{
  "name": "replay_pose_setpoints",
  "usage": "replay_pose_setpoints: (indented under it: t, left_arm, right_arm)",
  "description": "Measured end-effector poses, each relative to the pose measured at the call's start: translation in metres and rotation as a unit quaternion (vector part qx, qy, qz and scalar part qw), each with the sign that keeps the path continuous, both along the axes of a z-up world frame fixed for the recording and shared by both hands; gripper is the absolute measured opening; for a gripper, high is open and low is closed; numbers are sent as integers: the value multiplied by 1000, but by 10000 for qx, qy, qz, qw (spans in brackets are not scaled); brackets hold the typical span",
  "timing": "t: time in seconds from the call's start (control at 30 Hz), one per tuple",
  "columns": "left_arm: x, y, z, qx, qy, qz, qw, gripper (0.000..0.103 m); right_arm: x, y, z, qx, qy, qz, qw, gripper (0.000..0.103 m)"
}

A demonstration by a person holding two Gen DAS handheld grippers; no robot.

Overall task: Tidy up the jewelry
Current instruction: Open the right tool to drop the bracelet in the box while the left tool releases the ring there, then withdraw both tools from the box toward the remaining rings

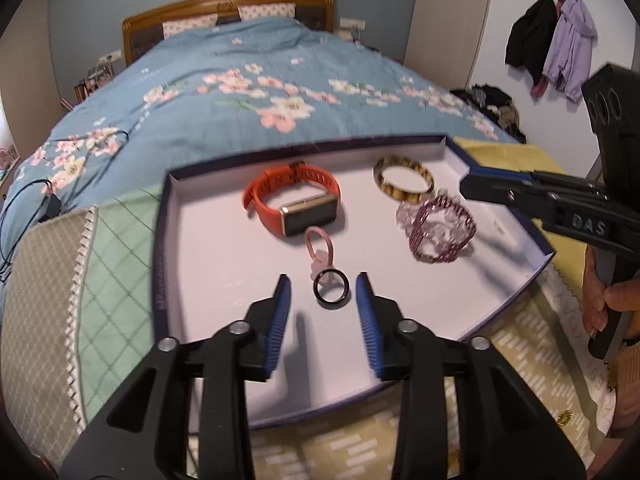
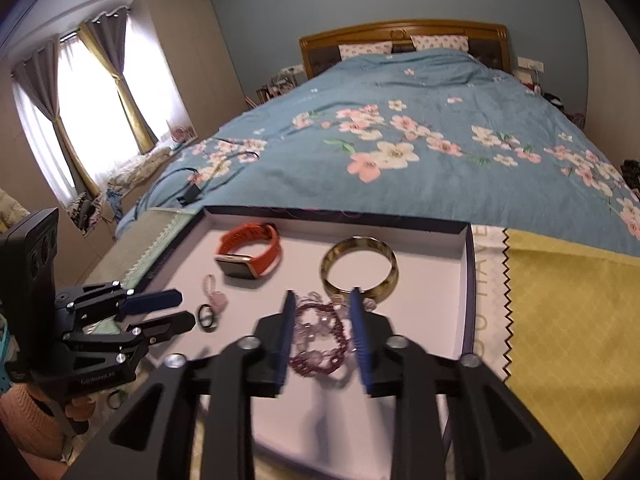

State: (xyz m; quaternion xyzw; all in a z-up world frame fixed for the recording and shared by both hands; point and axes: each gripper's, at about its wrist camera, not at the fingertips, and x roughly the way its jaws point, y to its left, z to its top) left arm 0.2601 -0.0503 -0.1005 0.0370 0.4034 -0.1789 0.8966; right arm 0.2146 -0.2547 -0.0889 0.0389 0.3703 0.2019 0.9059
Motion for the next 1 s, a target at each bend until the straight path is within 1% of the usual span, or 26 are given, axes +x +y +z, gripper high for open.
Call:
replay_pose_setpoints:
  t: [0.1, 0.17, 0.27, 0.47, 0.57, 0.67, 0.8, 1.0]
  left_arm:
    - [-18, 7, 15, -38, -285, -30, 9996, 37]
    - [-30, 9, 22, -44, -392, -86, 9992, 37]
    - [-49, 14, 28, -17, -491, -159, 9987, 39]
    - [-84, 22, 25, -59, -447, -263, 9986, 39]
    - [-100, 25, 22, -42, -443, -295, 9986, 39]
    - [-114, 27, 18, -105, -395, -374, 9985, 39]
    - [-125, 24, 9, -116, -302, -505, 9982, 40]
    - [-135, 19, 0, -157, -177, -651, 9976, 40]
  right_arm:
    - [-18, 1, 12, 31, -150, 184, 9997, 31]
    - [-35, 3, 17, 5, -218, 339, 9992, 32]
    - [-54, 5, 18, -12, -194, 509, 9985, 35]
    - [-92, 7, -1, -176, 38, 718, 9973, 35]
    - [-106, 6, -12, -171, 204, 763, 9967, 35]
    - [-117, 4, -21, -161, 360, 759, 9963, 35]
    - [-129, 7, -29, -168, 464, 822, 9954, 35]
    - [-142, 14, -33, -166, 504, 898, 9945, 35]
